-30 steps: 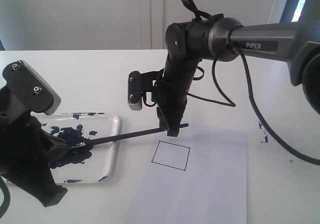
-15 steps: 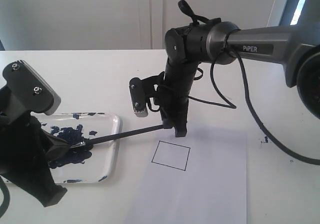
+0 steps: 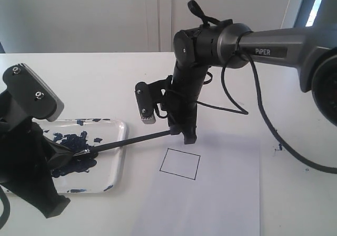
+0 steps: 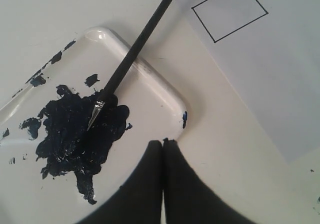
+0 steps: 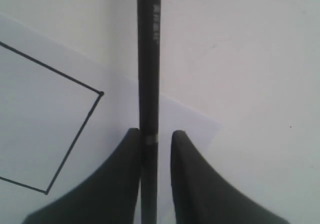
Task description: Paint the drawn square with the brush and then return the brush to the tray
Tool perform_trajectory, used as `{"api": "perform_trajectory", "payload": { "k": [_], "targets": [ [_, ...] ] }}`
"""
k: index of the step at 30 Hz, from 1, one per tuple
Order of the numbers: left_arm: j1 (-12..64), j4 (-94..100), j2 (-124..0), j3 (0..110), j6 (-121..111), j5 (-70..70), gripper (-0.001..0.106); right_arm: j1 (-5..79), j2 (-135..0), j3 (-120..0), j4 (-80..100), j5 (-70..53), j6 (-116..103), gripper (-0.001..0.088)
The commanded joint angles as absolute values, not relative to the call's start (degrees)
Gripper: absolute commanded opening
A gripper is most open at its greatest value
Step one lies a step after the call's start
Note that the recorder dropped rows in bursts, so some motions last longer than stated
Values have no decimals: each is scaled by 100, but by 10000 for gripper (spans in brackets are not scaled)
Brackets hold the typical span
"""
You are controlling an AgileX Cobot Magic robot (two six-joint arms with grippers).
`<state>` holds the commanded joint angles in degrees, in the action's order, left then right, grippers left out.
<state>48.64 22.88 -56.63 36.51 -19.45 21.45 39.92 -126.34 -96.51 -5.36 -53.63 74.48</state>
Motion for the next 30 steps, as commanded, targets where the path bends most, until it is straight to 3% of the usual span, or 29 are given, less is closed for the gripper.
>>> {"api": "perform_trajectory", "payload": {
  "k": [8,16,30],
  "targets": [
    [4864,2299,-5663,3651,-1945,2145,0,3992,-12683,-9651,-561,-5352,7448,196],
    [4864,2299,-5663,3651,-1945,2145,0,3992,-12671,-9651,-596,-5416,7435,-1],
    [4864,2318,-5663,3651,-1956,2198,0,3992,-11458,-9651,-914,-6423,6276,0]
  ]
}}
